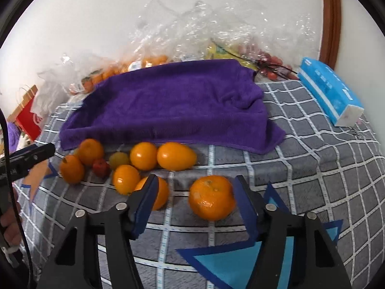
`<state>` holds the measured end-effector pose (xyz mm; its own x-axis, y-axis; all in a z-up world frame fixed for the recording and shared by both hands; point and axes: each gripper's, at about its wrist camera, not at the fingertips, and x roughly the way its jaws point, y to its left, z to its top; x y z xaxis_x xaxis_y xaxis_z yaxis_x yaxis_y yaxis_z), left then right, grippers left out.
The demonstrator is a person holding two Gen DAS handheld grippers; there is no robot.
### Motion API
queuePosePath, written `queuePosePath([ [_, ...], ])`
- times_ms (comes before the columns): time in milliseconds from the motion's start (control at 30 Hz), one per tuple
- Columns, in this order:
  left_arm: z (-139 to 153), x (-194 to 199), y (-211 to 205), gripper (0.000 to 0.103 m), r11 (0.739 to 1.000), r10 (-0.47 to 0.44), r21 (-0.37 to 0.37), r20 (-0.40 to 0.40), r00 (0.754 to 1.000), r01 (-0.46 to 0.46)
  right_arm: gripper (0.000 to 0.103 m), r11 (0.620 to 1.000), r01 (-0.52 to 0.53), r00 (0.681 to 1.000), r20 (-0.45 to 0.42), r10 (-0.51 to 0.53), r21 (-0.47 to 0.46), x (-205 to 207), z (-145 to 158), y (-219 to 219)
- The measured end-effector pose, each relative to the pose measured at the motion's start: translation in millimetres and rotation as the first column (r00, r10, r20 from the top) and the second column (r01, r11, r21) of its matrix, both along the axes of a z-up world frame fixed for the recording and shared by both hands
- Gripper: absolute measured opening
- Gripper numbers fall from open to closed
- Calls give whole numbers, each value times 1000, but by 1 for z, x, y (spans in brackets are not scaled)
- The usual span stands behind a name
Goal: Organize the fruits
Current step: 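Grasp the large orange with the right gripper while the left gripper grasps the stemmed orange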
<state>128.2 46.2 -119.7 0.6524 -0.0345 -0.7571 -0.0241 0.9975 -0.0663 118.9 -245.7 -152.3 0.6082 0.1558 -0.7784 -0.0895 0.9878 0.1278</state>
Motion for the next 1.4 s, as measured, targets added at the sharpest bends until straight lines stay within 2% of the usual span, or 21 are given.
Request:
queuePosePath([
  [233,-4,1,-7,89,999,-46,-10,-5,999,45,50,1000,11,998,-62,-12,-11,2,-18,-8],
  [333,-7,2,-15,86,997,-74,-18,-18,997,74,43,1000,12,999,-50,-13,-14,0,-20,-9],
  [500,-16,3,-27,79,993,-116,-26,-39,992,115,43,1000,1,999,-40,-2,-23,-1,-21,-8],
  [700,-29,7,-38,62,989,-146,-39,-80,986,143,43,999,5,1000,-21,-6,-36,-3,-21,-7],
  [800,-34,10,-37,44,986,-154,-77,-101,983,147,43,999,10,1000,-18,-10,-31,-4,-20,-9],
  [833,-35,10,-37,42,985,-157,-87,-100,983,148,43,999,14,1000,-17,-14,-29,-4,-20,-9],
  [1100,-33,2,-40,42,986,-157,-62,-86,984,152,43,999,23,1000,-8,-23,-27,-8,-16,-14],
  [1400,-18,-14,-31,42,988,-141,-75,-57,988,137,43,999,20,999,40,-19,-24,-21,10,-13],
])
